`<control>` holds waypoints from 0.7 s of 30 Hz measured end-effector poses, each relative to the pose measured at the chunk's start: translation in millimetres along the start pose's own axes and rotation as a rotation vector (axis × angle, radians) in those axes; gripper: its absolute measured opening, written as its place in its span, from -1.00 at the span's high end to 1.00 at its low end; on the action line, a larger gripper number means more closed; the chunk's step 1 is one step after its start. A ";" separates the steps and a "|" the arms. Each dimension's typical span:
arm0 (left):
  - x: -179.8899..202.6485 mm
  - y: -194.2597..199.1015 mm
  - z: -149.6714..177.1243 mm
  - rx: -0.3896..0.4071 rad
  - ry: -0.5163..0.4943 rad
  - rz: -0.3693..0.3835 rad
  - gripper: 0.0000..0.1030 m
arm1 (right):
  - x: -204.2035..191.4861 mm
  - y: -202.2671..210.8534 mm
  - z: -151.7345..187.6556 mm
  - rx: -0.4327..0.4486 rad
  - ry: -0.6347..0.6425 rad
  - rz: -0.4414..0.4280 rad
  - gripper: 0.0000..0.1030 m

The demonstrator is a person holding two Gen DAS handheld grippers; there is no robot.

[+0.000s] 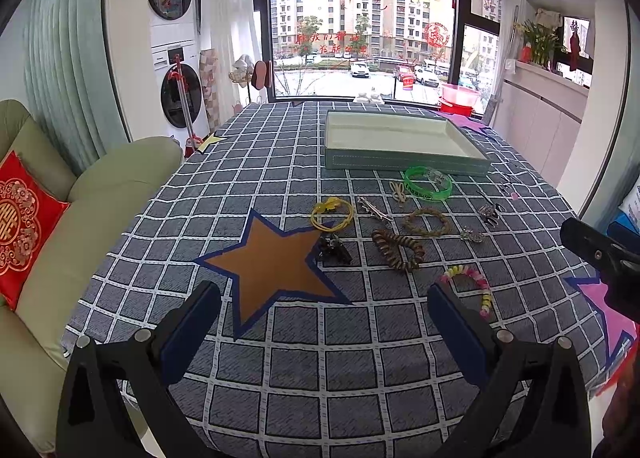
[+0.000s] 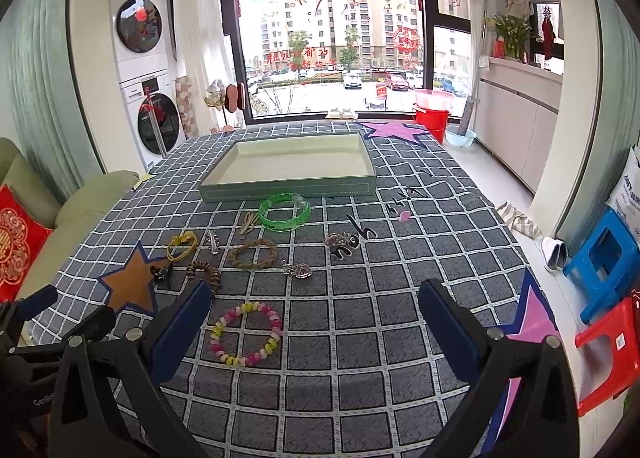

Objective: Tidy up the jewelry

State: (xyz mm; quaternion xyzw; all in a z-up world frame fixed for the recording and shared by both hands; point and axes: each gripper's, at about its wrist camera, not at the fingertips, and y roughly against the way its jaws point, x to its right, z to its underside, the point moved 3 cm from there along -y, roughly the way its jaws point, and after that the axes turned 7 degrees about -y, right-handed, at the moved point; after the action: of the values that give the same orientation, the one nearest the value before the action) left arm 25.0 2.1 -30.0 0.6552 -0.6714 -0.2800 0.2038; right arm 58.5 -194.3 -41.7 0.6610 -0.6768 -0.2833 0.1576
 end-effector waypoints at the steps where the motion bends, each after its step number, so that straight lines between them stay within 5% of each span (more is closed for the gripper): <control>1: 0.0 0.1 0.1 0.001 0.000 -0.001 -1.00 | 0.5 0.1 0.0 0.000 0.000 0.001 -1.00; 21: 1.4 0.3 0.0 -0.003 0.002 0.003 -1.00 | -1.3 0.6 -1.7 0.004 0.002 -0.007 -1.00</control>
State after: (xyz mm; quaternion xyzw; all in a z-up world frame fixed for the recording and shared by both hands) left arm 24.8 0.7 -29.9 0.6541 -0.6719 -0.2799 0.2057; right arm 59.2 -193.4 -39.7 0.6638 -0.6749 -0.2821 0.1559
